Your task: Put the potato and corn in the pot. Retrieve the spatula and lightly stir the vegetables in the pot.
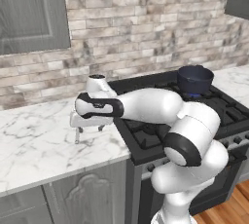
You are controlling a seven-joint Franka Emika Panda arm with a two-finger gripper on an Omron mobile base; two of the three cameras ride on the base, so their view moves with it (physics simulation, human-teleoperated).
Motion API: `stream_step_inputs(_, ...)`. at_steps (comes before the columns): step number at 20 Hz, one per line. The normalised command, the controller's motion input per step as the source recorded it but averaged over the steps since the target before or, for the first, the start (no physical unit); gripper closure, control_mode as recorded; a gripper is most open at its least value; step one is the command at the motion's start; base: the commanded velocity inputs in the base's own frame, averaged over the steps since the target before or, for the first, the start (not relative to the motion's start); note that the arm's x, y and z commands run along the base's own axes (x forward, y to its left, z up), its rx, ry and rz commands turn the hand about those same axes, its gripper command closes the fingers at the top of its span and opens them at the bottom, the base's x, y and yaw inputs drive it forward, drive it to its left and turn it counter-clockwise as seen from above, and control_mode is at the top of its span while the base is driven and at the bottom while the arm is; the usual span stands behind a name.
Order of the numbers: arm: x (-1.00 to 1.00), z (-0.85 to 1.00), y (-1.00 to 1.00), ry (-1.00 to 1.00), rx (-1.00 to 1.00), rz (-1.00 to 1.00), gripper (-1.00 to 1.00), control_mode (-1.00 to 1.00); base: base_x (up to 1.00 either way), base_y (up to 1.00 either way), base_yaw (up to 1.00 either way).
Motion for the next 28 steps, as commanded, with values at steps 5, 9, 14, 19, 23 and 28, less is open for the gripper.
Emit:
stream_step_inputs(5,0.22,-0.22,0.24,0.00,0.00,-0.17,-1.00,-1.00,0.00,0.00,0.00)
stream_step_inputs(9,0.10,-0.07,-0.02,-0.16,0.00,-0.06,-1.00,-1.00,0.00,0.00,0.00)
stream_step_inputs(14,0.11,-0.27,0.00,-0.14,0.00,-0.01,-1.00,-1.00,0.00,0.00,0.00)
stream_step_inputs(19,0.19,-0.32,0.06,0.04,-0.01,-0.05,-1.00,-1.00,0.00,0.00,0.00)
stream_step_inputs(23,0.16,-0.14,0.09,0.15,-0.04,-0.06,-1.00,-1.00,0.00,0.00,0.00)
stream_step_inputs(28,0.33,-0.26,0.17,0.06,-0.07,-0.03,-1.00,-1.00,0.00,0.00,0.00)
